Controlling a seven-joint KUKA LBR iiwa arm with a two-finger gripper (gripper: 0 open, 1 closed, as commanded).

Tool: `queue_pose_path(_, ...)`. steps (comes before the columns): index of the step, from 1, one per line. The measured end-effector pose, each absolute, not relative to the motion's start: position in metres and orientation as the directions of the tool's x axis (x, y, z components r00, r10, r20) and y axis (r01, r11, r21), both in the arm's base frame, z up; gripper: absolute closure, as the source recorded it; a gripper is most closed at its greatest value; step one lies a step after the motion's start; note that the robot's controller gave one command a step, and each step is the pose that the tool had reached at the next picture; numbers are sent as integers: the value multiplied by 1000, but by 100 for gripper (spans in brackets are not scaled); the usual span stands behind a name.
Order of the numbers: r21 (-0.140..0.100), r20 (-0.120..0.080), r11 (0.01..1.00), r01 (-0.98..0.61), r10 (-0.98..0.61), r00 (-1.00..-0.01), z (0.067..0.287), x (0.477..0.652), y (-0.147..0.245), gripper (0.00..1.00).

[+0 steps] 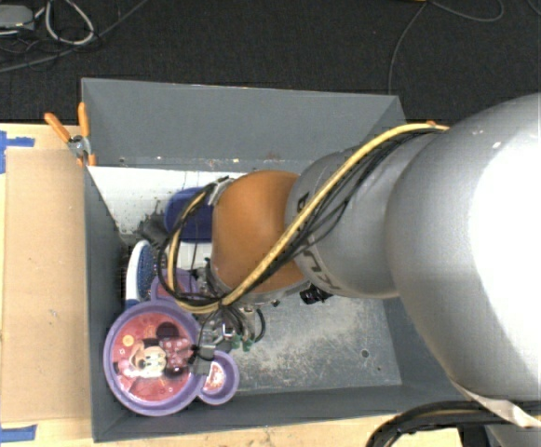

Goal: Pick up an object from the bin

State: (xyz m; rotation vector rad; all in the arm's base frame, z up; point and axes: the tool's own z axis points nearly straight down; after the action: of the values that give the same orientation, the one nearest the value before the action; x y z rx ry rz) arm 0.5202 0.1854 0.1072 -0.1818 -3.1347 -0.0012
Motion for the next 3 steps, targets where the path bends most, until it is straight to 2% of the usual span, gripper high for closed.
queue_pose_path(1, 1, 1, 996, 87, 87, -996, 122, 522, 175, 0)
queue_pose_path(2, 2, -1, 999, 35, 35, -999, 148, 521, 174, 0)
queue_pose_path(3, 1, -2, 992, 123, 123, -992, 118, 542, 173, 0)
